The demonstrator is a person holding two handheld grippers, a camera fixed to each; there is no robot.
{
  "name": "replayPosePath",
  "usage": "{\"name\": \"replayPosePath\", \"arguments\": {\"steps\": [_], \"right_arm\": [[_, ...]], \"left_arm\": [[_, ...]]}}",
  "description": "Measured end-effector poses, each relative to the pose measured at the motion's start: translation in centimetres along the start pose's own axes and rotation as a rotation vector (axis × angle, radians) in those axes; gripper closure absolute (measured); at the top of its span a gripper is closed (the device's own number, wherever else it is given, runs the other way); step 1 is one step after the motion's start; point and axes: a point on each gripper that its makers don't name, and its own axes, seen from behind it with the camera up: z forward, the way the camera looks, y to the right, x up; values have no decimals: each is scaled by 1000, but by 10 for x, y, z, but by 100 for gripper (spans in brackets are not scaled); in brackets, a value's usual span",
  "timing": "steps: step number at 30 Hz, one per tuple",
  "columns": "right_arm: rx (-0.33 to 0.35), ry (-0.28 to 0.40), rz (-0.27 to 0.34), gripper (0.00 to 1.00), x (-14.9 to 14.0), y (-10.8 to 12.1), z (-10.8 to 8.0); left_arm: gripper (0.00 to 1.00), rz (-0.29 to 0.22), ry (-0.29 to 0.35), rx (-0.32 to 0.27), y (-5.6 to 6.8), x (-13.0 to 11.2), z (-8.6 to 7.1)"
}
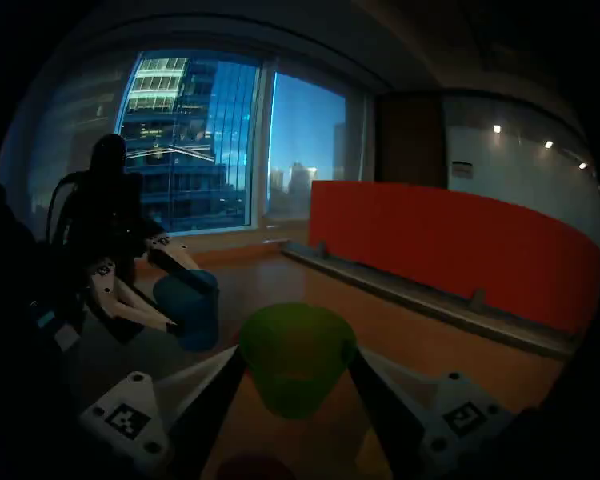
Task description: Pour water
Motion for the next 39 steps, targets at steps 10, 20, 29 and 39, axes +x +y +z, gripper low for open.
{"name": "replayPosePath", "arguments": {"steps": [10,20,29,39], "right_arm": [[5,66,-18,9,20,-8,-3],[13,119,-8,9,37,-10,-7],[16,111,-31,9,39,-12,-6],[16,110,-31,9,40,-12,-5]], "left_arm": [[14,0,28,-3,2,10,1],[14,-24,62,-13,0,20,1],[14,-43,82,-17,0,28,2],[14,-49,91,-18,0,29,1]]}}
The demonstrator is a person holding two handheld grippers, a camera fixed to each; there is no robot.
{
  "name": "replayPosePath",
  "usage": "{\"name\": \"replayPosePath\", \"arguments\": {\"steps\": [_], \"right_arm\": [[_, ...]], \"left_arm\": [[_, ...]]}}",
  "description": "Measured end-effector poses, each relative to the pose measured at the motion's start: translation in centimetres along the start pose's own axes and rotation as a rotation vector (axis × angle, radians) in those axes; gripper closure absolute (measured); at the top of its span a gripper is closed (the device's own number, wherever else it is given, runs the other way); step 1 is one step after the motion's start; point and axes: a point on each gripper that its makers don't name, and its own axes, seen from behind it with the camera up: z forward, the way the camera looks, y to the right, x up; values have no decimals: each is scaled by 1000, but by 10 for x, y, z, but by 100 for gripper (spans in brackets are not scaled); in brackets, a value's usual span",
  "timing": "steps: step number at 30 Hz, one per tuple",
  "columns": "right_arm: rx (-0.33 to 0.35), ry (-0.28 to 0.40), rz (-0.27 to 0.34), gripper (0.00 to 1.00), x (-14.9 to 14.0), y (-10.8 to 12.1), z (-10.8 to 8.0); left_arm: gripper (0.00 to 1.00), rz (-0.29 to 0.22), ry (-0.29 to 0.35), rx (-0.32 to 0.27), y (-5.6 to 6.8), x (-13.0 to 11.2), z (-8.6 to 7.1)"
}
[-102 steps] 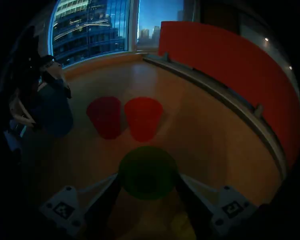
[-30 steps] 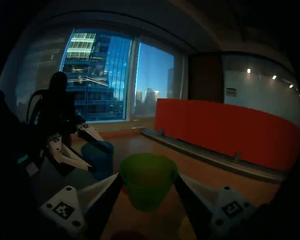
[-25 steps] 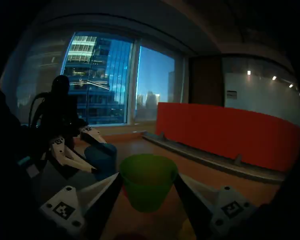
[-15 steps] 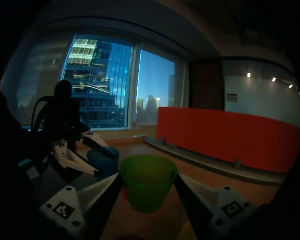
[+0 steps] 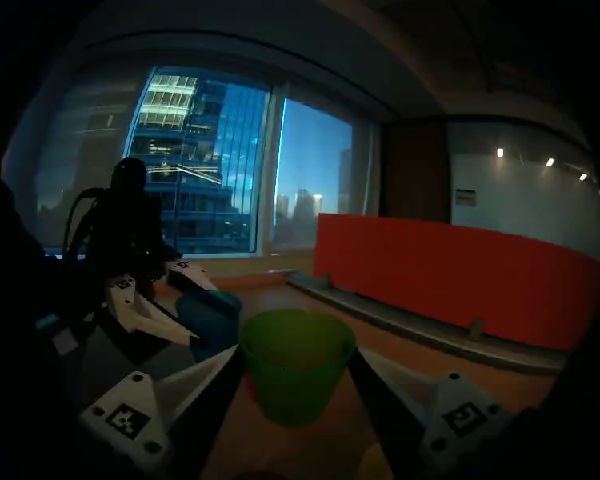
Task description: Pour water
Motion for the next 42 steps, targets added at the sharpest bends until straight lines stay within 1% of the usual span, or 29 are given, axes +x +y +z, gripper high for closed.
{"name": "replayPosePath", "arguments": {"steps": [8,14,18,27,31,42], "right_arm": [[-1,-7,-5,9,-2,0,-1],[13,-17,-1,9,-4,-4,-1],[13,-28,-3,9,-8,-5,0],[33,-43,4,10,-17,-11,1],[41,-46,7,10,-19,-14,2],[60,-47,15,10,-24,-22,5]], "left_arm": [[14,-5,14,0,0,3,-1],[14,-3,46,0,-1,17,-3],[14,8,60,6,-4,25,-3],[14,78,94,36,-17,50,-5],[14,121,105,51,-21,61,-7],[14,248,109,84,-22,81,-11]]}}
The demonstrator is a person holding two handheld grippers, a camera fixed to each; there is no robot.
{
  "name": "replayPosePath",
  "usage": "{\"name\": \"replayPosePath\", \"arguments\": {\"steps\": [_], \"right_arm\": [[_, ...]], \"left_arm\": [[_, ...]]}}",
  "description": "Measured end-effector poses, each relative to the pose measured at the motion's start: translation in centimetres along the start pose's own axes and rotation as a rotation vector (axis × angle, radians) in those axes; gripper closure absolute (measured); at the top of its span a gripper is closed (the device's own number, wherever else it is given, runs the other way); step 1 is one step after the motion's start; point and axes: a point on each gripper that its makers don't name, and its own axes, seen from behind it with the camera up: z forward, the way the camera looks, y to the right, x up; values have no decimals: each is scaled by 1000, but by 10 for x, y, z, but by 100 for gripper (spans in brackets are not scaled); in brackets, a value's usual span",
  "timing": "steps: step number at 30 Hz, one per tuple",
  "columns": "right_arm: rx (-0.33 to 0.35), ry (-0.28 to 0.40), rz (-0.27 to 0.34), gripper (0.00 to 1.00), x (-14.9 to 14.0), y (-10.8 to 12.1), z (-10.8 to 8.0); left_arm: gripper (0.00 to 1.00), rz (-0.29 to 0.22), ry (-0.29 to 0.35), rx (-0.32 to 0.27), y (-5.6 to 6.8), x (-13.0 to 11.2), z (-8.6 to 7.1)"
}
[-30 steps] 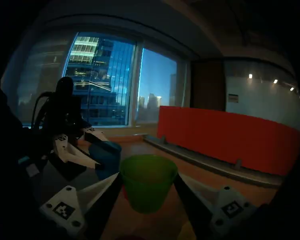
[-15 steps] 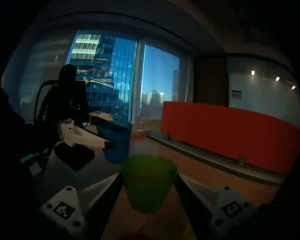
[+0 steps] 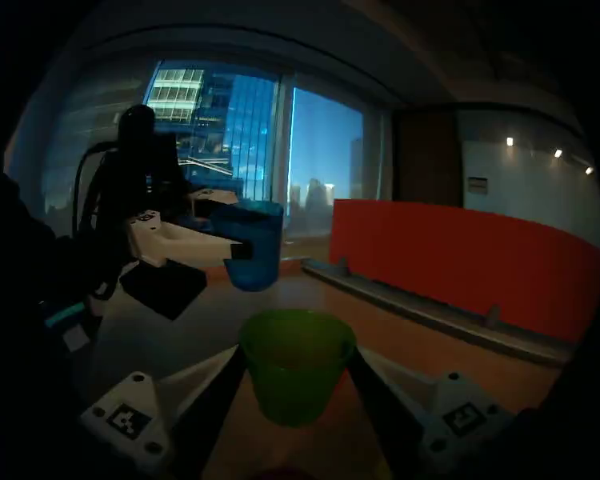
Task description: Pour water
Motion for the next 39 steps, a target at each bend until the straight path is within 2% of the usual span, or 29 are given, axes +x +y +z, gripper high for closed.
{"name": "replayPosePath", "arguments": {"steps": [10,20,39], "right_arm": [[6,1,1,10,-3,-5,3],[24,7,0,10,-2,-14,7],[85,7,-9,10,0,-37,23]], "left_arm": [[14,121,5,32,-9,19,0],[14,213,11,58,-16,31,-2],[14,372,18,86,-20,44,-5]]}}
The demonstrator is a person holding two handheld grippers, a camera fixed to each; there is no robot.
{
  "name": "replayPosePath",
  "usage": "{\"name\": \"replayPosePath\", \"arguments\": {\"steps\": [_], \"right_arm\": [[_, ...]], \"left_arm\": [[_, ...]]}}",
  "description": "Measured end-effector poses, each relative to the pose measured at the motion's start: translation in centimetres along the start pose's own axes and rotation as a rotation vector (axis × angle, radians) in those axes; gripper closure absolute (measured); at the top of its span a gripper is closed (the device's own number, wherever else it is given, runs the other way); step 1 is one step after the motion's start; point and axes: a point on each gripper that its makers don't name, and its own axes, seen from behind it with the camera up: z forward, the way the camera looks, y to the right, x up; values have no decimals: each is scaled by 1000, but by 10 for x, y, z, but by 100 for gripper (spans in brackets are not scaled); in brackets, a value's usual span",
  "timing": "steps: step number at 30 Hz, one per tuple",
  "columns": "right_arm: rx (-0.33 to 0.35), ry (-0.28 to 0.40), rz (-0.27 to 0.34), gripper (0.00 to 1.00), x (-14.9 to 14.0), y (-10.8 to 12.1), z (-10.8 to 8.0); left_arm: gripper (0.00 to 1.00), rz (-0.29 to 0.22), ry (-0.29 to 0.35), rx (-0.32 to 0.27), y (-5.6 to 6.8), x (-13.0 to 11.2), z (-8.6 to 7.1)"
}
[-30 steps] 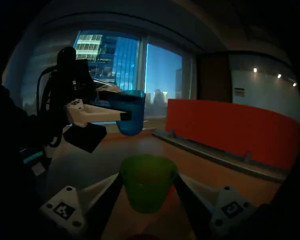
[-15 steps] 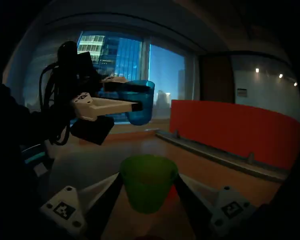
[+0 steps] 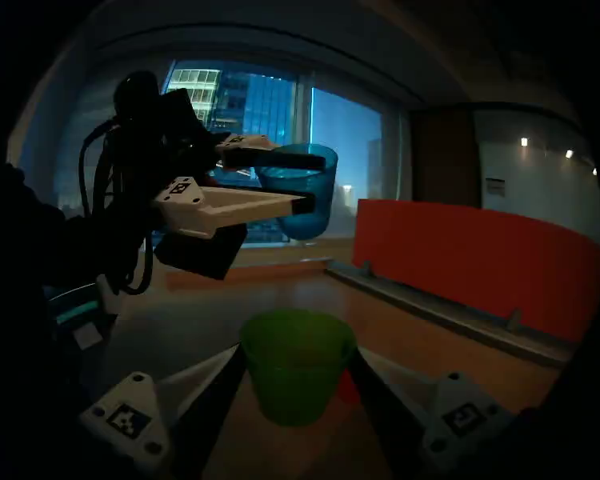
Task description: Pour water
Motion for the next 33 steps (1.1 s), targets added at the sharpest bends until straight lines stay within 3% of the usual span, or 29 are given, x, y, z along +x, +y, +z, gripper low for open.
{"name": "replayPosePath", "arguments": {"steps": [17,33], "right_arm": [[26,9,3,10,0,-10,11],[41,8,3,10,-1,-14,15]], "left_arm": [[14,141,6,23,-4,17,-6],[14,267,-4,29,-5,18,4]]}}
